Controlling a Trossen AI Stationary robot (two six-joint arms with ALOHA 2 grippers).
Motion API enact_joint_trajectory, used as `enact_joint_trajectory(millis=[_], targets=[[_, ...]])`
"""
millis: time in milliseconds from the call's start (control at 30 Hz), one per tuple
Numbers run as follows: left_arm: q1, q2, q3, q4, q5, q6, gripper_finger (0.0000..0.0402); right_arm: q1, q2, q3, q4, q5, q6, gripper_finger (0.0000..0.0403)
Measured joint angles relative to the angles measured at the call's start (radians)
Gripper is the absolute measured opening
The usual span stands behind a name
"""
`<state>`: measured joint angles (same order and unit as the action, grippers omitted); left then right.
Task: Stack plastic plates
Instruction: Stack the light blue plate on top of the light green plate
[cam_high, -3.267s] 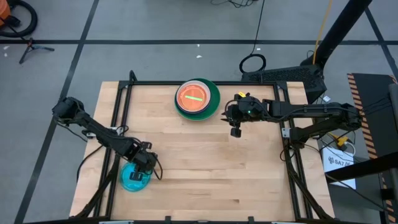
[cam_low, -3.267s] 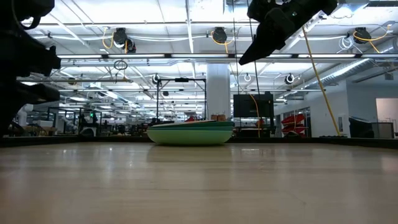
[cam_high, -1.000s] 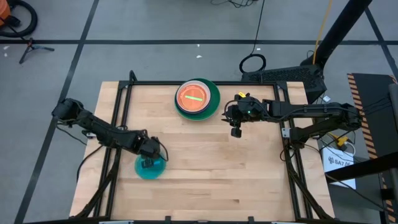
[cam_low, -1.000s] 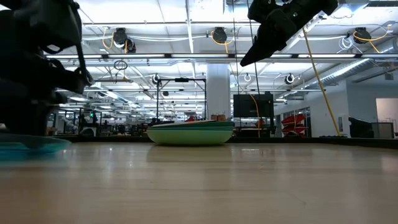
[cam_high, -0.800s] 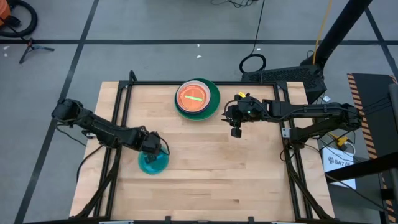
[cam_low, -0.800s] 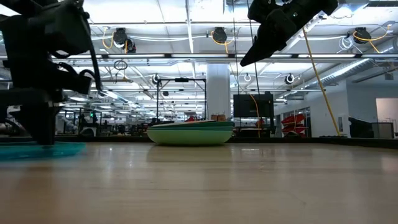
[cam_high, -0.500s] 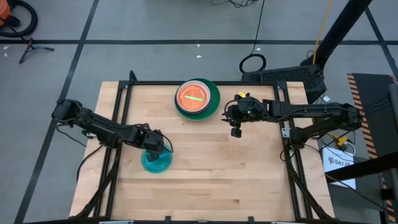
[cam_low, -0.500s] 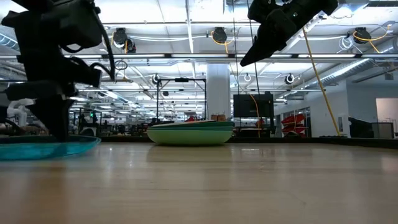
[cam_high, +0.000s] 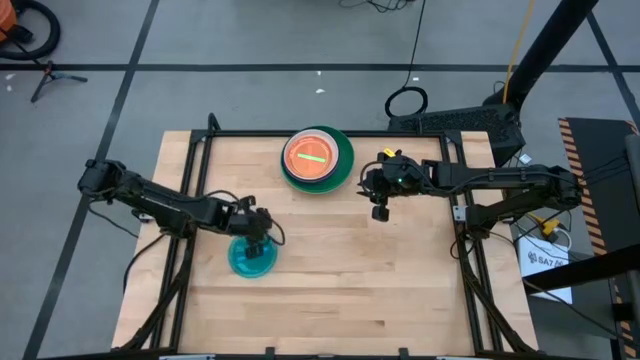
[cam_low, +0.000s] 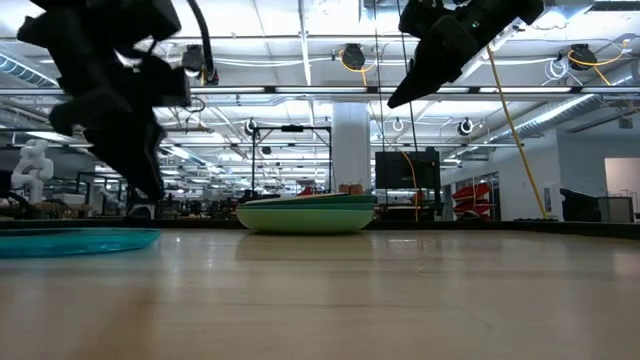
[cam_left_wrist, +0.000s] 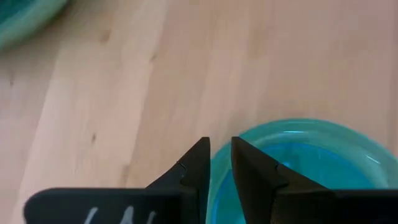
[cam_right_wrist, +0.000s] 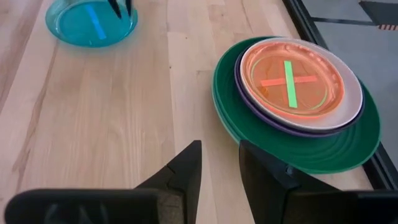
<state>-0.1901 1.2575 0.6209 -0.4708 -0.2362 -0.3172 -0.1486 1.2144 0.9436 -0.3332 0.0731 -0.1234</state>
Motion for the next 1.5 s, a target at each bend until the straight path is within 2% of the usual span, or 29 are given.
enact_joint_trajectory(millis=[100, 200, 433, 600, 1000, 1400, 1500], targets=[[-0.019, -0.055, -0.016, 0.032, 0.005, 0.084, 0.0072, 0.0, 0.0, 0.0, -0.013, 0.0, 0.0, 0.01], [-0.025, -0.12, -0.063, 0.061, 0.015, 0.098, 0.0072, 0.0, 0.0, 0.0, -0.022, 0.0, 0.0, 0.01], [-0.021, -0.224, -0.194, 0.076, 0.021, -0.061, 0.0072, 0.0, 0.0, 0.0, -0.023, 0.0, -0.017, 0.01], [-0.029, -0.222, -0.221, 0.057, 0.035, -0.143, 0.0072, 0.0, 0.0, 0.0, -0.019, 0.0, -0.019, 0.01], [-0.032, -0.222, -0.22, 0.035, 0.034, -0.192, 0.0072, 0.0, 0.0, 0.0, -0.016, 0.0, -0.019, 0.01], [-0.032, -0.222, -0.22, 0.026, 0.003, -0.103, 0.0071, 0.0, 0.0, 0.0, -0.016, 0.0, -0.019, 0.01], [-0.032, -0.222, -0.219, 0.026, 0.003, -0.099, 0.0055, 0.0, 0.0, 0.0, -0.016, 0.0, -0.019, 0.01]])
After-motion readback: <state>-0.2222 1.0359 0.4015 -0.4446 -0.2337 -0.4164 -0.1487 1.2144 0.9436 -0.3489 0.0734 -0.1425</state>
